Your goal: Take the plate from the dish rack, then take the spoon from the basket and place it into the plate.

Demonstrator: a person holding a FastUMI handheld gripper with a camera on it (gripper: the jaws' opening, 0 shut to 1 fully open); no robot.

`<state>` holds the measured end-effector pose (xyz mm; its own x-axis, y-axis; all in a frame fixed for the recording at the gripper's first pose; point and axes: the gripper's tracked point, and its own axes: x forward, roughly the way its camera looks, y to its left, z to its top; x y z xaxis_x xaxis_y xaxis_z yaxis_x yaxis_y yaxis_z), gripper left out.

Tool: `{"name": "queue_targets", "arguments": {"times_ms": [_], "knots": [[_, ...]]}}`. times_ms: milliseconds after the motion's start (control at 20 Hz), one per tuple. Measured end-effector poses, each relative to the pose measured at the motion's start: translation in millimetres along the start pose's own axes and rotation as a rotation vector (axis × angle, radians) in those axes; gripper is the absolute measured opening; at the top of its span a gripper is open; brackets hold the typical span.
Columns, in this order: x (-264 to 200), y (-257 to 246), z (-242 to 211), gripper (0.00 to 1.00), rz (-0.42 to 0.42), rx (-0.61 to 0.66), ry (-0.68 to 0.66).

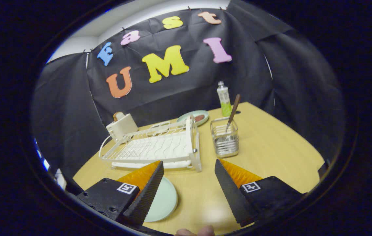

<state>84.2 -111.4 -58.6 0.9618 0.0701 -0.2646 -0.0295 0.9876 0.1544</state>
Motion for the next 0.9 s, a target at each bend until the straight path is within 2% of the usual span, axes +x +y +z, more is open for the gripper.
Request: {"name": "queue_targets", "arguments": {"times_ms": [150,350,700,900], "knots": [[2.8,-23.1,24.3,1.0,-0.069,-0.036,-0.111],[37.7,-57.1,50.3,1.0,-0.102,-0.018,-0.161],[133.5,-97.2,73.7,1.0,-0.131,-0.077,-0.103],[184.5,-107.9,82.5,1.0,-0.11,-0.021,-0.058]]}}
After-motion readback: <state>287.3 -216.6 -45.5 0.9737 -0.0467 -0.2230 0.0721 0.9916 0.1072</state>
